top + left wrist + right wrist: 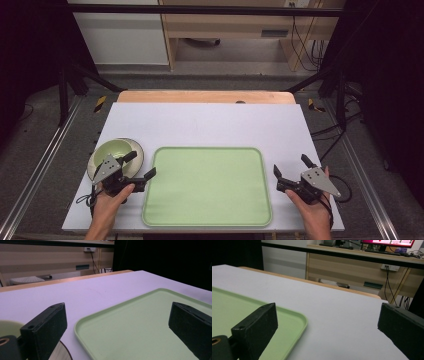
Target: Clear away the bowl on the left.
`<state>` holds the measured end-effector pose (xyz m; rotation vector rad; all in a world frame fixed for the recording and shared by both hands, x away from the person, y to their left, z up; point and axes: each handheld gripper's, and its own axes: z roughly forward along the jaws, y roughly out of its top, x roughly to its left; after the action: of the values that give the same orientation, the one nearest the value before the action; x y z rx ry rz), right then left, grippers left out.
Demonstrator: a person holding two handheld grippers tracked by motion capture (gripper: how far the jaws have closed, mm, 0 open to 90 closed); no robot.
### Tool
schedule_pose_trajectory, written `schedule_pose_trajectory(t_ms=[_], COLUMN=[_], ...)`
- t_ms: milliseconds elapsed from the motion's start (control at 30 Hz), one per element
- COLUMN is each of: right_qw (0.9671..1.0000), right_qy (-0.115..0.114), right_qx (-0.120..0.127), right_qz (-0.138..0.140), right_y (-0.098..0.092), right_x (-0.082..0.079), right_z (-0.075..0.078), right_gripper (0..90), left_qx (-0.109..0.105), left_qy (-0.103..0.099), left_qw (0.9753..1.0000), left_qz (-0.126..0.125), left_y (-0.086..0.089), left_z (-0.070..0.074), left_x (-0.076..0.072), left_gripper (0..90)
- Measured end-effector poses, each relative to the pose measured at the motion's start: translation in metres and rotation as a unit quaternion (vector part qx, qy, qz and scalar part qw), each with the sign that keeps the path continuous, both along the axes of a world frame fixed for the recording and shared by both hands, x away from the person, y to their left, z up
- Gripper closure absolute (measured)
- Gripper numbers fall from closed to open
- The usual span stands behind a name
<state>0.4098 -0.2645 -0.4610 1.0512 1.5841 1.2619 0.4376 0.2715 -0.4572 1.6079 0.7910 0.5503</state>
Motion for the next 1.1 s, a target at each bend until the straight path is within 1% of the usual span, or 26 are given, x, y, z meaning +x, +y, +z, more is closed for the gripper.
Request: schedule_pose_trajectory(t_ms=[100, 167, 200, 267, 300, 333, 367, 433, 500, 533, 567, 600, 667, 767, 800, 833, 900, 967, 1000, 1033, 1067, 1100], right_qw=[1.0000, 0.9999, 0.9999, 0.9999, 0.9998, 0.9998, 0.9997, 0.9996, 0.9996, 0.9996, 0.9997, 0.9997, 0.9997, 0.9998, 0.9998, 0.9998, 0.9999, 0.9999, 0.9999, 0.9999, 0.9999, 0.9999], right_qy=[0.002, 0.001, -0.002, -0.005, 0.001, 0.001, 0.008, 0.009, 0.007, 0.009, 0.009, 0.008, 0.005, 0.004, 0.004, 0.003, -0.001, -0.002, 0.002, 0.003, 0.003, 0.003], right_qx=[-0.002, 0.001, 0.008, 0.012, 0.016, 0.016, 0.019, 0.023, 0.022, 0.024, 0.017, 0.017, 0.018, 0.017, 0.017, 0.016, 0.014, 0.015, 0.013, 0.012, 0.012, 0.012], right_qz=[0.009, 0.011, 0.009, 0.010, 0.008, 0.008, 0.009, 0.013, 0.015, 0.014, 0.014, 0.014, 0.014, 0.014, 0.014, 0.011, 0.007, 0.007, 0.008, 0.008, 0.008, 0.006], right_y=[0.006, 0.008, 0.009, 0.011, 0.012, 0.012, 0.012, 0.011, 0.010, 0.009, 0.009, 0.009, 0.009, 0.008, 0.008, 0.008, 0.008, 0.008, 0.009, 0.009, 0.009, 0.009], right_x=[0.000, -0.001, -0.002, -0.003, -0.003, -0.003, -0.002, -0.002, -0.001, -0.001, 0.000, -0.001, -0.001, -0.003, -0.003, -0.004, -0.004, -0.004, -0.003, -0.003, -0.003, -0.003], right_z=[0.001, 0.002, 0.004, 0.006, 0.006, 0.006, 0.006, 0.005, 0.004, 0.004, 0.004, 0.004, 0.005, 0.006, 0.006, 0.006, 0.007, 0.007, 0.006, 0.006, 0.006, 0.006], right_gripper=[4.2, 4.8, 5.5, 5.5, 5.0, 5.0, 4.7, 4.2, 3.8, 3.8, 4.1, 4.5, 4.8, 5.0, 5.0, 5.3, 6.3, 6.4, 6.3, 6.3, 6.3, 6.2], left_qx=[0.000, 0.004, 0.005, 0.012, 0.010, 0.009, 0.009, 0.011, 0.034, 0.036, 0.035, 0.040, 0.043, 0.055, 0.063, 0.069, 0.071, 0.080, 0.077, 0.077, 0.071, 0.068], left_qy=[0.002, 0.002, 0.001, 0.001, 0.001, 0.001, 0.002, 0.003, -0.002, -0.007, -0.007, -0.005, -0.010, -0.015, -0.012, -0.008, -0.011, -0.019, -0.022, -0.022, -0.028, -0.024], left_qw=[1.0000, 1.0000, 1.0000, 0.9999, 0.9999, 0.9999, 0.9999, 0.9999, 0.9994, 0.9993, 0.9993, 0.9991, 0.9988, 0.9980, 0.9977, 0.9974, 0.9973, 0.9966, 0.9968, 0.9968, 0.9970, 0.9973], left_qz=[0.000, -0.003, -0.004, -0.004, -0.005, -0.005, -0.005, -0.006, -0.005, -0.006, -0.009, -0.012, -0.019, -0.025, -0.025, -0.021, -0.018, -0.006, 0.005, 0.005, 0.011, 0.016], left_y=[0.000, -0.001, -0.002, -0.003, -0.003, -0.004, -0.005, -0.007, -0.009, -0.011, -0.012, -0.014, -0.018, -0.022, -0.022, -0.022, -0.022, -0.020, -0.016, -0.016, -0.013, -0.009], left_z=[0.000, 0.001, 0.001, 0.001, 0.002, 0.002, 0.002, 0.004, 0.010, 0.013, 0.016, 0.019, 0.028, 0.044, 0.050, 0.056, 0.067, 0.076, 0.081, 0.081, 0.082, 0.081], left_x=[0.000, -0.001, -0.001, -0.001, -0.001, -0.001, -0.001, -0.001, -0.002, -0.003, -0.003, -0.002, 0.001, 0.009, 0.014, 0.018, 0.028, 0.035, 0.038, 0.038, 0.038, 0.039], left_gripper=[1.8, 1.8, 1.9, 1.8, 1.8, 1.8, 1.8, 1.8, 1.8, 1.8, 1.8, 1.8, 1.8, 2.1, 2.1, 2.1, 1.9, 1.9, 2.0, 2.1, 2.1, 2.3])
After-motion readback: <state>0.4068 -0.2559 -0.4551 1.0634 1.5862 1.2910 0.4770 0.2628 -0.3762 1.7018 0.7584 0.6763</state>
